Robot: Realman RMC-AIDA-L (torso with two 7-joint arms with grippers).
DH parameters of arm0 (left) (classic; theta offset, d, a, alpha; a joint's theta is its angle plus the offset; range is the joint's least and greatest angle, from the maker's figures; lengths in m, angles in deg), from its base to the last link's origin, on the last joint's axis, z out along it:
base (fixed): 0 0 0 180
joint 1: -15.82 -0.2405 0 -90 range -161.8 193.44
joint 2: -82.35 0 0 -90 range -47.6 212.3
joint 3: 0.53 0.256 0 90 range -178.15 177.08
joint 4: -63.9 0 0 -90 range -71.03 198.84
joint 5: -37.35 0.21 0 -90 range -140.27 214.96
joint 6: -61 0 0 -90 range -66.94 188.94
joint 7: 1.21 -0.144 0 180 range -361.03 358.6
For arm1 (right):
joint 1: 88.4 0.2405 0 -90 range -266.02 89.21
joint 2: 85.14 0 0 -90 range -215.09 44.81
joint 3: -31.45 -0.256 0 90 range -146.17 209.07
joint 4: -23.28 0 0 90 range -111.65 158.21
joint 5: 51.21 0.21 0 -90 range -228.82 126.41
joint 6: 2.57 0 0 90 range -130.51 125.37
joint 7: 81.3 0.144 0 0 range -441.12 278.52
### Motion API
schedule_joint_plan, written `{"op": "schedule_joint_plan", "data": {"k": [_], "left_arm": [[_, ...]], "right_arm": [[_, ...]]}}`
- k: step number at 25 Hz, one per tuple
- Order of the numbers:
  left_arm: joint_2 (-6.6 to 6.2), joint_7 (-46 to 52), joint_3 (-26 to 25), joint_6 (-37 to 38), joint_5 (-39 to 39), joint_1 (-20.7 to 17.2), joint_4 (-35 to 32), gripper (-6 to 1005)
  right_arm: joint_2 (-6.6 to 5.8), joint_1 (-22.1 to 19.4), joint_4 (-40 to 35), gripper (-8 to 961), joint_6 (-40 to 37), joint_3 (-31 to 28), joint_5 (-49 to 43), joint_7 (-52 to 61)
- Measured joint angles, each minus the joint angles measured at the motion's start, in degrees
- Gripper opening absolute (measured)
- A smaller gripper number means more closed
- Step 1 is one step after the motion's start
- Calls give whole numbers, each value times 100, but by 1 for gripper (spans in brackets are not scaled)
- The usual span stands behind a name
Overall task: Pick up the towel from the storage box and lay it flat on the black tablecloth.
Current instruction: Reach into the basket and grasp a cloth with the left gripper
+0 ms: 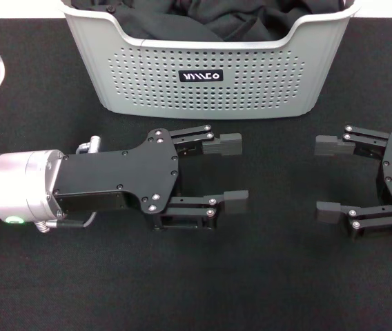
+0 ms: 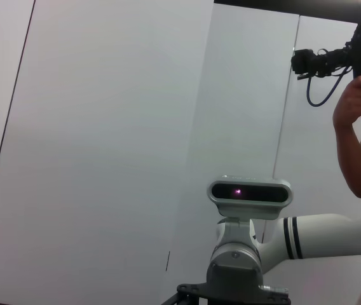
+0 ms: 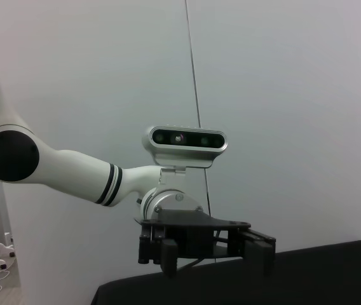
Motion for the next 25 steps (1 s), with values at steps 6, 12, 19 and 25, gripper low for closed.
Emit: {"op": "schedule_joint_plan", "data": {"k": [6, 12, 19, 25], "left_arm": [[3, -2, -31, -15, 0, 2, 0, 771], [3, -3, -38, -30, -40, 8, -7, 770], [-30, 411, -76, -406, -618, 265, -327, 769], [-36, 1207, -189, -1713, -877, 885, -572, 769]], "right_arm": [[0, -26, 3, 881, -25, -26, 3, -5], [0, -20, 4, 879, -38, -18, 0, -15], [0, 3, 205, 877, -44, -8, -3, -60], [1, 70, 587, 876, -51, 57, -28, -262]]}}
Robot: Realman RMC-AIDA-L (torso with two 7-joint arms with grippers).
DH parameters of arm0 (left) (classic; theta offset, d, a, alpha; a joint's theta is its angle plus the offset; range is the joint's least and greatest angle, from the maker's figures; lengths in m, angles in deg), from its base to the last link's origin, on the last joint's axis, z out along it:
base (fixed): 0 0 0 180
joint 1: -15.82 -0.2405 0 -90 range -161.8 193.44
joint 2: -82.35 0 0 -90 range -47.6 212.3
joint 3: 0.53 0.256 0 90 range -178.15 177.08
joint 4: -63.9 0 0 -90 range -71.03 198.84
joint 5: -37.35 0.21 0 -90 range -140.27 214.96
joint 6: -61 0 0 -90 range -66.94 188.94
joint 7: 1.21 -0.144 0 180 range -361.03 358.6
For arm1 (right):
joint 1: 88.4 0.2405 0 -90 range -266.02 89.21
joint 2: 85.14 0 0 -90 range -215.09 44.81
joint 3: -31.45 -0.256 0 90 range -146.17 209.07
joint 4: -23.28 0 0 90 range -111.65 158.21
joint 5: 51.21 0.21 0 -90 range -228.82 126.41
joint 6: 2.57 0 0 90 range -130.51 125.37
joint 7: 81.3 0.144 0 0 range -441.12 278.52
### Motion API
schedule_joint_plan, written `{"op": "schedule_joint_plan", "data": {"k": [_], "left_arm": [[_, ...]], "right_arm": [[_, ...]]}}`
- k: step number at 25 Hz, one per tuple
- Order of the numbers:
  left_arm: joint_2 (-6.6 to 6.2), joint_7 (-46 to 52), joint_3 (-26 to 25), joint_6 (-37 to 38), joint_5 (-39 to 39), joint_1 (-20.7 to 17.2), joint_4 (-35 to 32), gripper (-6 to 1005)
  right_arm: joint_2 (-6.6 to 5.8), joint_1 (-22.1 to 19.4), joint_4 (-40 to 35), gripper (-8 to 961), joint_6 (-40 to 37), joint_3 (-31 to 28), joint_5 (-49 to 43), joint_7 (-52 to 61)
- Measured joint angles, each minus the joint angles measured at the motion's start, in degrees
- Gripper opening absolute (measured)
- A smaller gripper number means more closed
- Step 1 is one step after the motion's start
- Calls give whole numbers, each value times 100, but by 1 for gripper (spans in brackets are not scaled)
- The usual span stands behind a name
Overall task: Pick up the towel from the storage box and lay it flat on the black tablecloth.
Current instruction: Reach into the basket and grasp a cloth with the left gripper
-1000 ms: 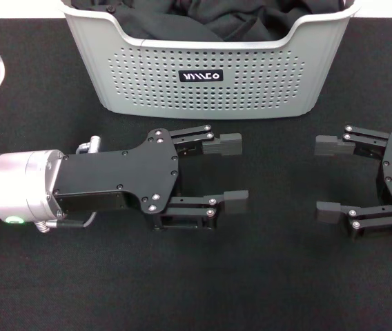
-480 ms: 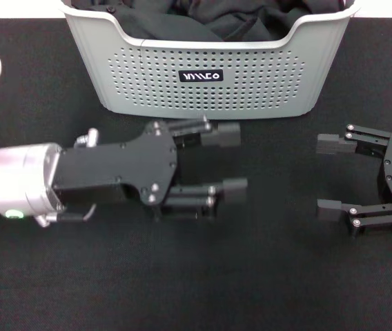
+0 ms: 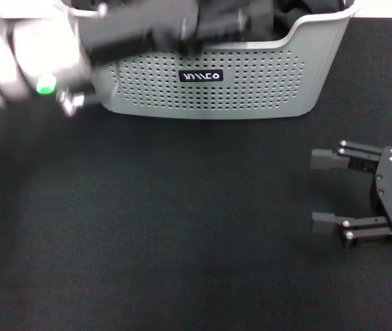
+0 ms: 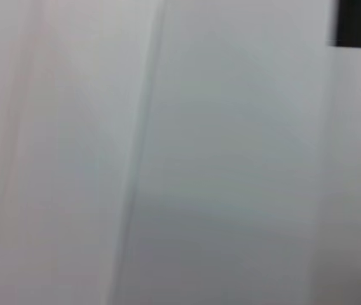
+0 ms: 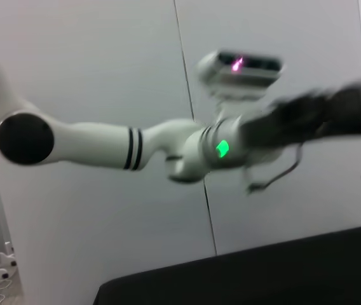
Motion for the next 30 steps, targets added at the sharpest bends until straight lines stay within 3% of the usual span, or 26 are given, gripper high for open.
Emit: {"op": "schedule_joint_plan", "data": {"k": [1, 4, 9, 16, 17, 21, 24, 27, 28, 29, 30], "left_arm": [[-6, 263, -146, -481, -29, 271, -25, 769], [-5, 464, -259, -974, -9, 455, -73, 768], [-32, 1269, -269, -2794, 368, 789, -390, 767], [-10, 2267, -257, -3571, 1298, 829, -803, 767], [-11, 2938, -256, -3712, 1990, 834, -1109, 766], [-9, 4404, -230, -3736, 3536, 870, -1766, 751], [22, 5057, 96, -3841, 4574, 891, -2195, 707], [29, 5072, 739, -4329, 5064, 806, -2355, 678], [29, 5072, 739, -4329, 5064, 806, -2355, 679], [30, 4988, 1253, -4707, 5495, 746, -2412, 680], [30, 4983, 1309, -4735, 5573, 740, -2425, 681]], "right_arm": [[2, 5, 36, 875, -7, 6, -28, -13], [15, 28, 114, 875, -65, 31, -102, -29], [22, 40, 222, 873, -92, 86, -108, -86], [25, 35, 233, 871, -95, 46, -71, -98], [26, 48, 233, 871, -95, 43, -70, -99], [26, 85, 216, 870, -104, 41, -69, -99], [25, 98, 205, 869, -174, 43, -68, -107], [25, 110, 219, 868, -234, 66, -71, -172], [25, 115, 228, 868, -234, 69, -75, -196], [25, 118, 232, 867, -234, 71, -76, -206], [25, 120, 234, 867, -234, 71, -77, -214]]}}
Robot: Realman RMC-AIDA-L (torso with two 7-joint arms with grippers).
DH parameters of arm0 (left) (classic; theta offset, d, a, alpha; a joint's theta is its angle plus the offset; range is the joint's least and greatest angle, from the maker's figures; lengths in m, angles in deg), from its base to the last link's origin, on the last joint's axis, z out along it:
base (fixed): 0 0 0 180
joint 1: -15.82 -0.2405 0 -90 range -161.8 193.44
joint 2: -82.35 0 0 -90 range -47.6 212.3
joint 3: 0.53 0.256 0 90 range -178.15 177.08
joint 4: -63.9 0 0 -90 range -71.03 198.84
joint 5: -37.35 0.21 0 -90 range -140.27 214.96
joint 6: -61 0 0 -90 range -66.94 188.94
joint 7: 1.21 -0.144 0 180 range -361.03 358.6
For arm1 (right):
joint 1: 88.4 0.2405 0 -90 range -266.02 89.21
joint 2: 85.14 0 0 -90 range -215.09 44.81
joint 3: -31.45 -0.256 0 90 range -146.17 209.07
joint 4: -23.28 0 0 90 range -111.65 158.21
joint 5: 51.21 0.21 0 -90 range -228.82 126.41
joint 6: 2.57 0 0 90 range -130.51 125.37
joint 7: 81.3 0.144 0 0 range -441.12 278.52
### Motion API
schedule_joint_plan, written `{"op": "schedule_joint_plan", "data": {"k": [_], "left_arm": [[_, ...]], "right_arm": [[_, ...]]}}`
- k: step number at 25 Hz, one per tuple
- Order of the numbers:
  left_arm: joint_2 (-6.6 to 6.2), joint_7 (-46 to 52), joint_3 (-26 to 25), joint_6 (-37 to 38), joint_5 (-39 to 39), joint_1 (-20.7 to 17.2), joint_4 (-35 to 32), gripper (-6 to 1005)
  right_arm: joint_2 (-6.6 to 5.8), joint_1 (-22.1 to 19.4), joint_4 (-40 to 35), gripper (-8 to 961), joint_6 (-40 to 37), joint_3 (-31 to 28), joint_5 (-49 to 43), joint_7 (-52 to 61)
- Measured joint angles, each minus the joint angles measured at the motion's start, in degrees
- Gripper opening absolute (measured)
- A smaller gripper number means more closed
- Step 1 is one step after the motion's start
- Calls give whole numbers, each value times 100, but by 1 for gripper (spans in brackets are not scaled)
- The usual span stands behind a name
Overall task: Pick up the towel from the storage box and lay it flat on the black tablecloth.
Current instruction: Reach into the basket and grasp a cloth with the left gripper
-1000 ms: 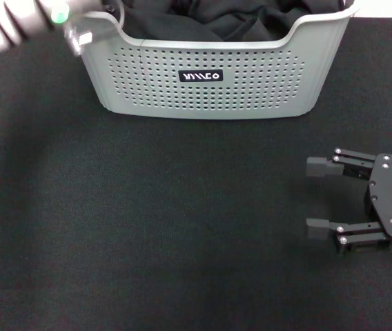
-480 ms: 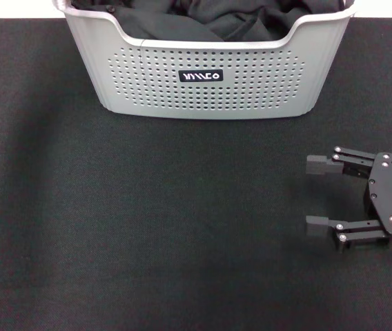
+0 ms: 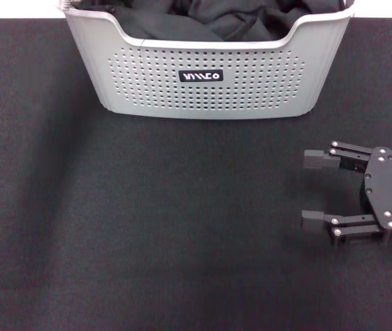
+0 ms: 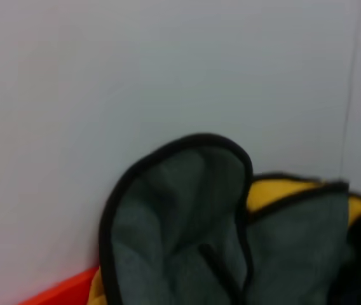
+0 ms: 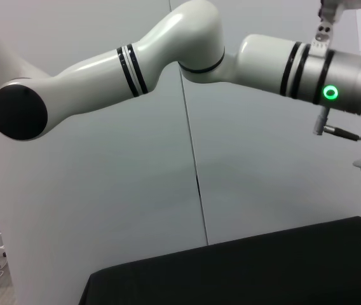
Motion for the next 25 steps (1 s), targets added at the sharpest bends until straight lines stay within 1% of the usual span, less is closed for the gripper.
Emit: {"op": "schedule_joint_plan", "data": {"k": [3, 5, 7, 12, 18, 25], "left_arm": [[6, -39, 292, -114, 546, -45, -133, 680], [10, -59, 363, -124, 761, -93, -231, 678], [13, -94, 407, -194, 943, -233, -398, 677], [17, -561, 559, -552, 989, -506, -551, 672], [18, -1062, 712, -702, 1000, -564, -488, 667], [19, -1297, 1084, -1264, 1148, -668, -311, 660]], "right_arm": [[0, 0, 0, 866, 13, 1, 5, -20], [0, 0, 1, 865, 13, -1, 6, -24], [0, 0, 1, 865, 6, -2, 3, -25], [0, 0, 1, 863, 2, -15, -2, -49], [0, 15, 0, 862, 4, -38, 9, -76], [0, 7, 6, 860, 7, -41, 15, -78]]}}
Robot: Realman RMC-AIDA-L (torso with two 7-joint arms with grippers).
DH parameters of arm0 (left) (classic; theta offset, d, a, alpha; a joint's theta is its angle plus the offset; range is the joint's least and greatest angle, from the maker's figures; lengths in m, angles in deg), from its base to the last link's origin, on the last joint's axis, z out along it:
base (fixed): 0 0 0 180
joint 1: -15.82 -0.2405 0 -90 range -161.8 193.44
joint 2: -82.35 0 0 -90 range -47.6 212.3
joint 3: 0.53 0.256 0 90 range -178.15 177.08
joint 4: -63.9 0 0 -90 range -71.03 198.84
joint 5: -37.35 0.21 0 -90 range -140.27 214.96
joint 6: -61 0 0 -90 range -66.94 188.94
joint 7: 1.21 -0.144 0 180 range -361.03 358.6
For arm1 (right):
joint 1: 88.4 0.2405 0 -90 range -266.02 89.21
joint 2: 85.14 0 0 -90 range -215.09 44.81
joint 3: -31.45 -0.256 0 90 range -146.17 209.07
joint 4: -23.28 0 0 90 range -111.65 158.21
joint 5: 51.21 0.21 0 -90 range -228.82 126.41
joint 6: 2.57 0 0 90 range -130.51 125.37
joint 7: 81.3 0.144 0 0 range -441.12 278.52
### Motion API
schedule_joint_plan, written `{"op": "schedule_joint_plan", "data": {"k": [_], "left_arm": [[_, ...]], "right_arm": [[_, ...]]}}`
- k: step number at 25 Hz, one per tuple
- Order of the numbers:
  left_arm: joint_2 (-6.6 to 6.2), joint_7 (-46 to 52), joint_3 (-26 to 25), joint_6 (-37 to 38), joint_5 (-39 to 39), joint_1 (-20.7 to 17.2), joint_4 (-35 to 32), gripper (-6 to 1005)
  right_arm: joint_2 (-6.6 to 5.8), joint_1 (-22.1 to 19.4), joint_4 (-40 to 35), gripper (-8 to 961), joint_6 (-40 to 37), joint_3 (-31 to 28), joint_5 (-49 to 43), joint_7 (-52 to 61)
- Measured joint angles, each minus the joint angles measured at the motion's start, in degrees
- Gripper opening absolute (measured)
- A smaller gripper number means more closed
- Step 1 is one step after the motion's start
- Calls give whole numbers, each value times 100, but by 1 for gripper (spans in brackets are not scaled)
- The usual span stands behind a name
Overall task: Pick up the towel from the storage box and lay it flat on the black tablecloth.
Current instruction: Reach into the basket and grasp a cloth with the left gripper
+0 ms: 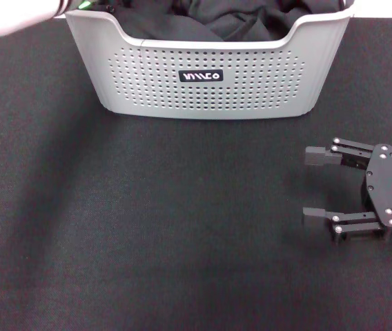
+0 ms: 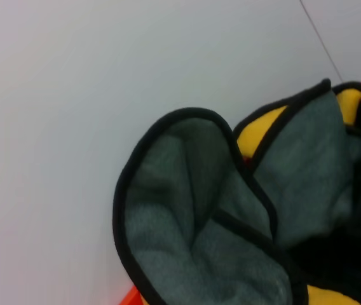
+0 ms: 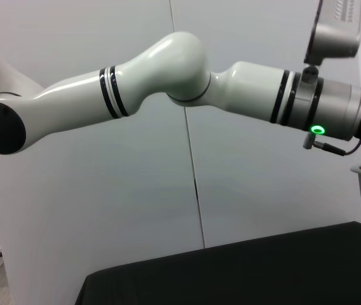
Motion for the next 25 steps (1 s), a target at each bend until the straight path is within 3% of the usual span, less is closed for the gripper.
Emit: {"op": "schedule_joint_plan", "data": {"k": [6, 11, 25], "left_arm": [[9, 3, 128, -323, 160, 10, 150, 655], [15, 0, 276, -881, 170, 35, 431, 514], [17, -14, 632, -1433, 603, 102, 775, 364]], "right_arm": [[0, 7, 3, 858, 11, 0, 3, 1], [0, 10, 4, 856, 16, 0, 4, -3], [0, -7, 4, 852, 28, 0, 4, -3]]}}
